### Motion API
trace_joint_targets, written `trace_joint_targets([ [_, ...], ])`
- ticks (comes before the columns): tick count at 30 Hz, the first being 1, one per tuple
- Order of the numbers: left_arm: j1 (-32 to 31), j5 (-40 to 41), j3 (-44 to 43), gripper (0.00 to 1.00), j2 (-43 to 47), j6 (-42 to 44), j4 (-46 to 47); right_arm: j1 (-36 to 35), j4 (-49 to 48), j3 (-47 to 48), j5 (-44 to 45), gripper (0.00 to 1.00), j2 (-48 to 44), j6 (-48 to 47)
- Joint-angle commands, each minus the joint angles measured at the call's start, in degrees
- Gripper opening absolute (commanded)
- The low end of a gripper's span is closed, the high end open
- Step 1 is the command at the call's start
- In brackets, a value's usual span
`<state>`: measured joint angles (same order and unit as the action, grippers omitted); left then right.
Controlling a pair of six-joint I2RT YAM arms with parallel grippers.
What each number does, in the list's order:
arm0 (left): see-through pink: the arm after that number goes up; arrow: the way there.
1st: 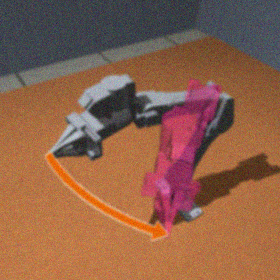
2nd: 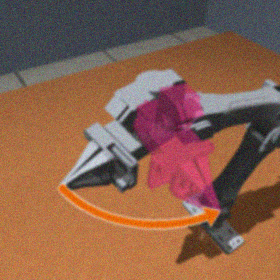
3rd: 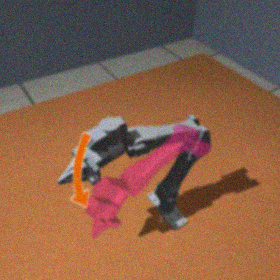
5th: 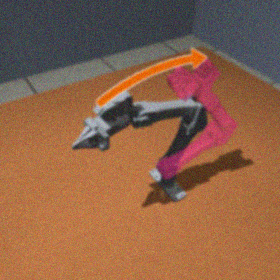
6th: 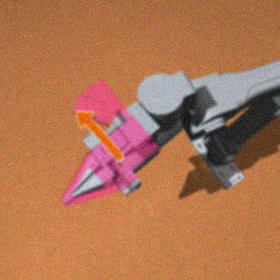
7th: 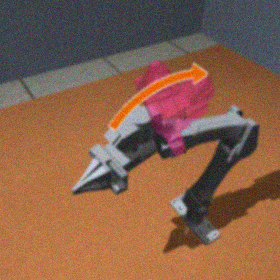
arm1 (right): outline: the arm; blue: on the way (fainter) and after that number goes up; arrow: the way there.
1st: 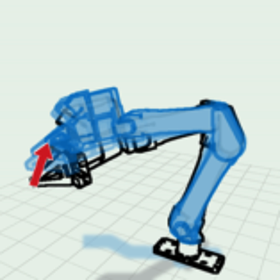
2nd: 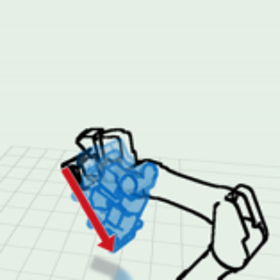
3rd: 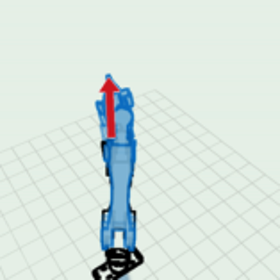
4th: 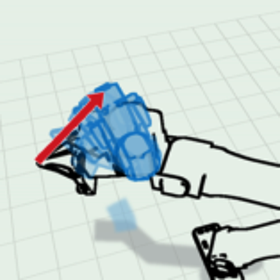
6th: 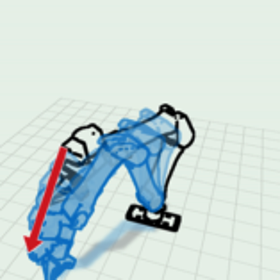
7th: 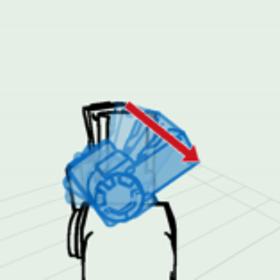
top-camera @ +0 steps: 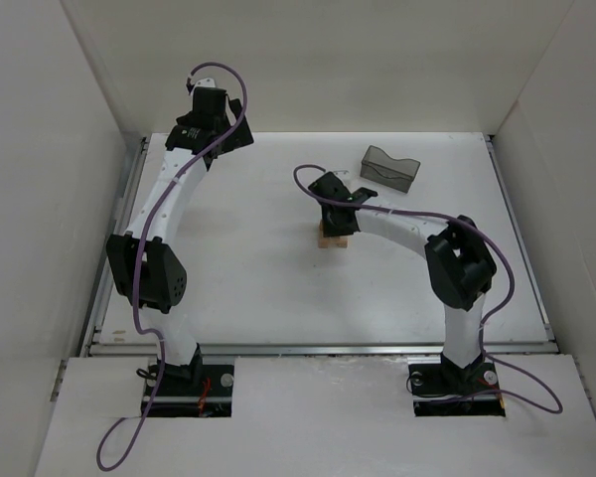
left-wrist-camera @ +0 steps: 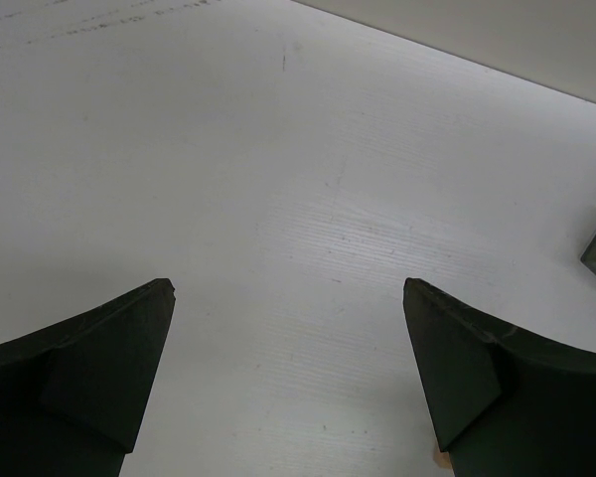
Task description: Build the wood block tower
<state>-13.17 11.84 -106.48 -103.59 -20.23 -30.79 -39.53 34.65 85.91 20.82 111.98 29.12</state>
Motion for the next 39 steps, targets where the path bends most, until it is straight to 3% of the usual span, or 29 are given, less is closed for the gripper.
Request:
trace_joint_targets([
  [1, -0.4, -0.3, 0.5, 1.0, 2.7, 0.2, 1.3, -0.6, 0.4, 2.8, 0.4, 0.0, 0.6, -0.6],
  [26, -0.4, -1.4, 1.0, 1.0, 2.7, 0.2, 1.8, -0.6, 0.4, 2.9, 0.4, 0.05, 1.1, 0.0],
  [29, -0.4, -1.4, 1.0, 1.0, 2.7, 0.2, 1.8, -0.6, 0.4, 2.4, 0.4, 0.12, 1.1, 0.0],
  [30, -0.4, -1.4, 1.0, 1.0, 2.7, 0.2, 1.8, -0.6, 0.4, 2.4, 0.4, 0.21, 1.1, 0.0],
  [33, -0.4, -1.4, 1.0, 1.0, 2.7, 0.2, 1.8, -0.6, -0.1, 2.4, 0.4, 0.29, 1.1, 0.0],
  [39, -0.4, -1.9, 1.0, 1.0, 2.7, 0.2, 1.8, -0.6, -0.1, 2.4, 0.4, 0.34, 1.1, 0.0],
])
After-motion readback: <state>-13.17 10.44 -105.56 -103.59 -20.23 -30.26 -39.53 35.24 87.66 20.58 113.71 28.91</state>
